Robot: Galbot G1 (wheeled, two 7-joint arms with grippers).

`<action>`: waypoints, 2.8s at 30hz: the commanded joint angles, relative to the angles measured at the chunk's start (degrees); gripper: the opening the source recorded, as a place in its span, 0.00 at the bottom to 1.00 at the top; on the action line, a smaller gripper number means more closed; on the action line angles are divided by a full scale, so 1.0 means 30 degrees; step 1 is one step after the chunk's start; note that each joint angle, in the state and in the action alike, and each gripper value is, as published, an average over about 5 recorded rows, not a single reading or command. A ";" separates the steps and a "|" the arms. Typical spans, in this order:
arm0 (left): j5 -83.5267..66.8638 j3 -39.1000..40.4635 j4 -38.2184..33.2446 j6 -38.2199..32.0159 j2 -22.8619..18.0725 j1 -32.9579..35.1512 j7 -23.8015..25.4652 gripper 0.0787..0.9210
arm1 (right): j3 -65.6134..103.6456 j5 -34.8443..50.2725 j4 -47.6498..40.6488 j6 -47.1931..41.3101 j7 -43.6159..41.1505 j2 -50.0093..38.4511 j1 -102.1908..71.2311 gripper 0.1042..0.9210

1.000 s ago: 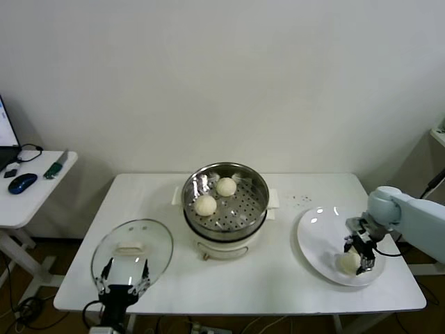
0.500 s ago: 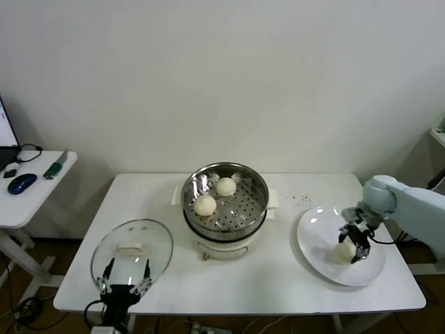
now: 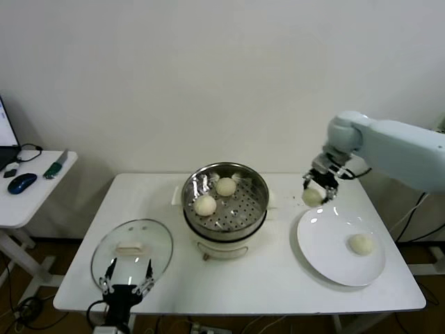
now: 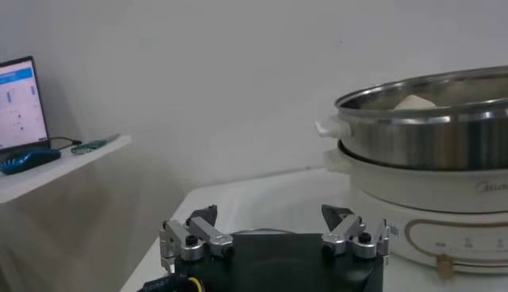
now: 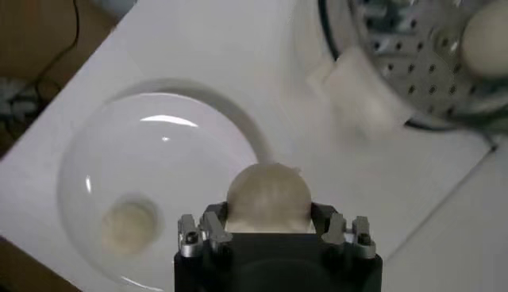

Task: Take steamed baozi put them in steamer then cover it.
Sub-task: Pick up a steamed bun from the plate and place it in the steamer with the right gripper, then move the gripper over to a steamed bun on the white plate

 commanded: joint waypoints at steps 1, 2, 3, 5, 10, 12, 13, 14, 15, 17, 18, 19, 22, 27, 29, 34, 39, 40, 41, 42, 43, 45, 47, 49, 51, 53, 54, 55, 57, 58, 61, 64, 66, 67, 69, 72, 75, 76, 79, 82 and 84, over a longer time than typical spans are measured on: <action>-0.0124 -0.0134 0.0091 -0.0122 -0.0012 0.0099 0.0035 0.88 | 0.0350 -0.2476 0.0567 0.5163 -0.0150 0.5331 0.2789 0.72; -0.0166 -0.0173 0.0083 -0.0142 -0.0026 0.0124 0.0036 0.88 | 0.0610 -0.2771 0.0613 0.5374 -0.0144 0.5815 0.2620 0.72; -0.0207 -0.0207 0.0055 -0.0151 -0.0051 0.0158 0.0037 0.88 | 0.0846 -0.3034 0.0627 0.5569 -0.0134 0.6204 0.2438 0.72; -0.0273 -0.0257 -0.0023 -0.0173 -0.0112 0.0242 0.0041 0.88 | 0.1330 -0.3612 0.0567 0.5968 -0.0109 0.7090 0.2043 0.72; -0.0296 -0.0301 -0.0190 -0.0220 -0.0226 0.0386 0.0057 0.88 | 0.1683 -0.4021 0.0451 0.6293 0.0021 0.8492 0.1286 0.72; -0.0312 -0.0341 -0.0200 -0.0228 -0.0232 0.0397 0.0056 0.88 | 0.1598 -0.3492 0.0489 0.6036 -0.0064 0.8839 0.0973 0.72; -0.0325 -0.0367 -0.0198 -0.0231 -0.0225 0.0403 0.0055 0.88 | 0.1474 -0.3020 0.0516 0.5792 -0.0140 0.8985 0.0837 0.72; -0.0340 -0.0393 -0.0187 -0.0233 -0.0211 0.0409 0.0055 0.88 | 0.1296 -0.2507 0.0537 0.5535 -0.0223 0.9106 0.0722 0.72; -0.0354 -0.0414 -0.0171 -0.0233 -0.0195 0.0418 0.0055 0.88 | 0.1117 -0.2091 0.0548 0.5310 -0.0304 0.9207 0.0593 0.72; -0.0367 -0.0427 -0.0118 -0.0227 -0.0157 0.0426 0.0058 0.88 | 0.0814 -0.1638 0.0498 0.5046 -0.0416 0.9405 0.0286 0.72; -0.0365 -0.0413 -0.0089 -0.0223 -0.0143 0.0423 0.0059 0.88 | 0.0723 -0.1607 0.0448 0.5014 -0.0445 0.9496 0.0091 0.72; -0.0358 -0.0392 -0.0064 -0.0218 -0.0136 0.0417 0.0062 0.88 | 0.0664 -0.1683 0.0401 0.5030 -0.0460 0.9585 -0.0099 0.72; -0.0349 -0.0344 0.0009 -0.0229 -0.0134 0.0410 0.0073 0.88 | 0.0563 -0.2011 0.0293 0.5152 -0.0466 0.9826 -0.0578 0.72; -0.0440 -0.0408 0.0163 -0.0307 0.0032 0.0473 0.0085 0.88 | 0.0267 -0.1901 -0.0065 0.5084 -0.0520 1.0181 -0.1103 0.72; -0.0504 -0.0462 0.0188 -0.0352 0.0150 0.0553 0.0090 0.88 | 0.0064 -0.1751 -0.0074 0.5041 -0.0573 1.0202 -0.1200 0.72; -0.0580 -0.0549 0.0317 -0.0463 0.0250 0.0657 0.0093 0.88 | -0.0359 -0.1254 0.0231 0.4850 -0.0710 0.9995 -0.1187 0.72; -0.0577 -0.0541 0.0348 -0.0481 0.0235 0.0663 0.0085 0.88 | -0.0379 -0.1562 0.0187 0.4811 -0.0568 0.9749 -0.1322 0.73; -0.0575 -0.0545 0.0345 -0.0477 0.0236 0.0661 0.0087 0.88 | -0.0353 -0.1651 0.0177 0.4800 -0.0547 0.9714 -0.1361 0.74; -0.0574 -0.0549 0.0344 -0.0472 0.0236 0.0658 0.0090 0.88 | -0.0309 -0.1745 0.0169 0.4793 -0.0544 0.9678 -0.1395 0.75; -0.0574 -0.0553 0.0339 -0.0467 0.0236 0.0664 0.0091 0.88 | -0.0259 -0.1814 0.0157 0.4787 -0.0535 0.9653 -0.1415 0.77; -0.0580 -0.0560 0.0352 -0.0481 0.0244 0.0669 0.0092 0.88 | -0.0202 -0.1874 0.0134 0.4786 -0.0532 0.9648 -0.1417 0.80; -0.0587 -0.0566 0.0374 -0.0506 0.0243 0.0682 0.0092 0.88 | -0.0034 -0.2023 0.0042 0.4826 -0.0520 0.9641 -0.1400 0.84; -0.0591 -0.0556 0.0402 -0.0540 0.0241 0.0698 0.0094 0.88 | 0.0183 -0.2105 -0.0086 0.4905 -0.0435 0.9619 -0.1320 0.87; -0.0578 -0.0532 0.0406 -0.0553 0.0210 0.0721 0.0093 0.88 | 0.0483 -0.2174 -0.0153 0.4979 -0.0333 0.9482 -0.1154 0.88; -0.0565 -0.0534 0.0426 -0.0591 0.0193 0.0757 0.0100 0.88 | 0.0730 -0.2015 -0.0154 0.4949 -0.0281 0.9248 -0.0805 0.88; -0.0554 -0.0537 0.0430 -0.0620 0.0192 0.0800 0.0102 0.88 | 0.0929 -0.1699 -0.0122 0.4836 -0.0279 0.8840 -0.0384 0.88; -0.0552 -0.0546 0.0430 -0.0648 0.0202 0.0832 0.0104 0.88 | 0.0996 -0.1482 -0.0105 0.4712 -0.0281 0.8555 -0.0123 0.88; -0.0551 -0.0553 0.0424 -0.0676 0.0211 0.0862 0.0105 0.88 | 0.1060 -0.1263 -0.0092 0.4563 -0.0283 0.8215 0.0111 0.88; -0.0550 -0.0557 0.0401 -0.0721 0.0253 0.0918 0.0107 0.88 | 0.1044 -0.0747 -0.0096 0.4052 -0.0246 0.7383 0.0644 0.88; -0.0550 -0.0557 0.0387 -0.0741 0.0276 0.0939 0.0108 0.88 | 0.0935 -0.0417 -0.0116 0.3724 -0.0179 0.6948 0.0916 0.88; -0.0552 -0.0537 0.0337 -0.0775 0.0338 0.0939 0.0110 0.88 | 0.0146 0.1174 -0.0193 0.1743 0.0585 0.5140 0.1871 0.88; -0.0572 -0.0501 0.0311 -0.0784 0.0386 0.0862 0.0113 0.88 | -0.1158 0.2946 -0.0048 -0.0972 0.1791 0.3224 0.2757 0.88; -0.0583 -0.0476 0.0326 -0.0781 0.0409 0.0773 0.0111 0.88 | -0.1941 0.4029 0.0182 -0.2417 0.2338 0.2013 0.3112 0.88; -0.0585 -0.0467 0.0338 -0.0780 0.0415 0.0713 0.0106 0.88 | -0.2207 0.4587 0.0306 -0.3149 0.2507 0.1369 0.3200 0.88; -0.0584 -0.0462 0.0342 -0.0773 0.0418 0.0618 0.0093 0.88 | -0.2450 0.5613 0.0480 -0.4411 0.2568 0.0231 0.3252 0.88; -0.0568 -0.0442 0.0299 -0.0787 0.0423 0.0538 0.0082 0.88 | -0.2810 0.6864 0.0545 -0.6075 0.2321 -0.1404 0.3128 0.88; -0.0548 -0.0398 0.0250 -0.0789 0.0418 0.0521 0.0072 0.88 | -0.2771 0.7007 0.0453 -0.6829 0.2159 -0.3088 0.2398 0.88; -0.0537 -0.0388 0.0234 -0.0779 0.0413 0.0526 0.0069 0.88 | -0.2629 0.6830 0.0449 -0.6951 0.2150 -0.3671 0.2044 0.88; -0.0490 -0.0393 0.0187 -0.0749 0.0417 0.0580 0.0077 0.88 | -0.1964 0.5844 0.0435 -0.6975 0.2001 -0.5186 0.0714 0.88; -0.0469 -0.0440 0.0157 -0.0718 0.0456 0.0636 0.0087 0.88 | -0.0859 0.4340 0.0116 -0.6681 0.1778 -0.6339 -0.1126 0.88; -0.0467 -0.0462 0.0152 -0.0684 0.0466 0.0636 0.0088 0.88 | 0.0488 0.2614 -0.0165 -0.5993 0.1506 -0.6946 -0.2745 0.88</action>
